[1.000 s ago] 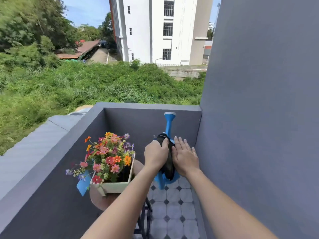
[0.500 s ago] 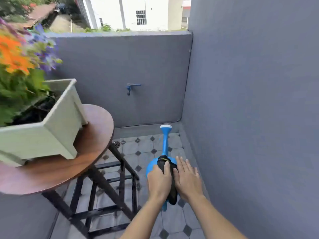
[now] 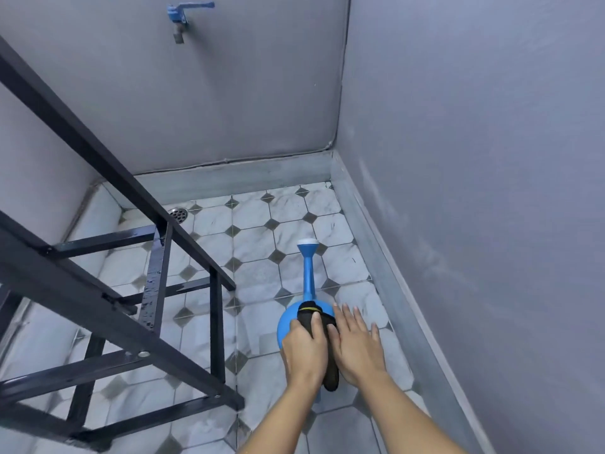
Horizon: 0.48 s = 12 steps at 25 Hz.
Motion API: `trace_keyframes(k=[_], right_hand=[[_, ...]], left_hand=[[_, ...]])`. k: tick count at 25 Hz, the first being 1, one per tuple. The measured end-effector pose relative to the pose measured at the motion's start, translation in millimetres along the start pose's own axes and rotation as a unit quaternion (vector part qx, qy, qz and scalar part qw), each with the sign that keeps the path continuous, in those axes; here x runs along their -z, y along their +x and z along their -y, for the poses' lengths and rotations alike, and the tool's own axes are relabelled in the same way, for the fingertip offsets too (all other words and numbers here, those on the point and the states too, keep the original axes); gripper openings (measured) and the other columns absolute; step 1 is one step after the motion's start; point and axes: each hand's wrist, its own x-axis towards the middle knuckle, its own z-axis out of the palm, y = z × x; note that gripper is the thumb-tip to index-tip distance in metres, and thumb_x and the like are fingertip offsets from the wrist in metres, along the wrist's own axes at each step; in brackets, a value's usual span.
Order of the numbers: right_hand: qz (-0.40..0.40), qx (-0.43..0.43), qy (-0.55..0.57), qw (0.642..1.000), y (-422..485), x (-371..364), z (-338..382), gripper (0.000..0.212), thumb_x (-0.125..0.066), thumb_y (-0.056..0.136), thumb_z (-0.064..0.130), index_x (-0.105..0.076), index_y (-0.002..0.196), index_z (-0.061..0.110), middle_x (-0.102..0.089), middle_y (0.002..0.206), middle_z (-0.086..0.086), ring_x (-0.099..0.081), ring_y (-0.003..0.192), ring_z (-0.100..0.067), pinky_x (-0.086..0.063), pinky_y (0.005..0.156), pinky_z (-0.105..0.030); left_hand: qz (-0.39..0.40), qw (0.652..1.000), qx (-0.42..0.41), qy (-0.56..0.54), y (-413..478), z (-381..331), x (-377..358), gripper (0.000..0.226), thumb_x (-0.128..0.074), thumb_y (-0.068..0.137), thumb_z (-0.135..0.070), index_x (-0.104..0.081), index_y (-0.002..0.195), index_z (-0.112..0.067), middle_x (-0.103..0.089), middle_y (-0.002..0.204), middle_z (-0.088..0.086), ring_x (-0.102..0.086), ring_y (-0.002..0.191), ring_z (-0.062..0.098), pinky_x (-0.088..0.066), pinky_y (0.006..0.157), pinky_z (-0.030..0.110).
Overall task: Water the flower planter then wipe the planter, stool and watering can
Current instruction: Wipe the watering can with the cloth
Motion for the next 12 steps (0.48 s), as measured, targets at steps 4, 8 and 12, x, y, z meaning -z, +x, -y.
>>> trace_keyframes(k=[4,8,12], right_hand=[[0.024,0.002,0.005,1.000,9,-15,-10,0.135,0.052,0.034,0.068,0.000,0.153,0.030,-0.002,0.163,0.007,0.003,0.150,-0.013,-0.003,0.119,-0.046],[0.039,0.006,-0.010,0.999,14,-21,-16,0.138,0.052,0.031,0.068,-0.001,0.153,0.031,-0.004,0.163,0.007,0.003,0.150,-0.014,-0.002,0.118,-0.047],[0.047,0.030,-0.043,0.998,19,-13,-20,0.140,0.051,0.028,0.068,0.000,0.153,0.031,-0.002,0.163,0.004,0.004,0.150,-0.017,-0.003,0.118,-0.047]], left_hand=[[-0.004,1.000,0.000,0.009,5,11,-17,0.034,-0.040,0.098,-0.039,-0.047,0.087,-0.008,-0.066,0.097,0.017,-0.060,0.092,0.033,-0.033,0.068,0.030],[0.008,1.000,0.006,0.019,8,22,-25,0.034,-0.041,0.098,-0.041,-0.049,0.091,-0.008,-0.066,0.098,0.017,-0.061,0.094,0.033,-0.042,0.078,0.035],[0.023,0.999,0.009,0.034,1,21,-22,0.046,-0.040,0.095,-0.049,-0.053,0.100,-0.006,-0.065,0.099,0.014,-0.061,0.097,0.032,-0.046,0.080,0.035]])
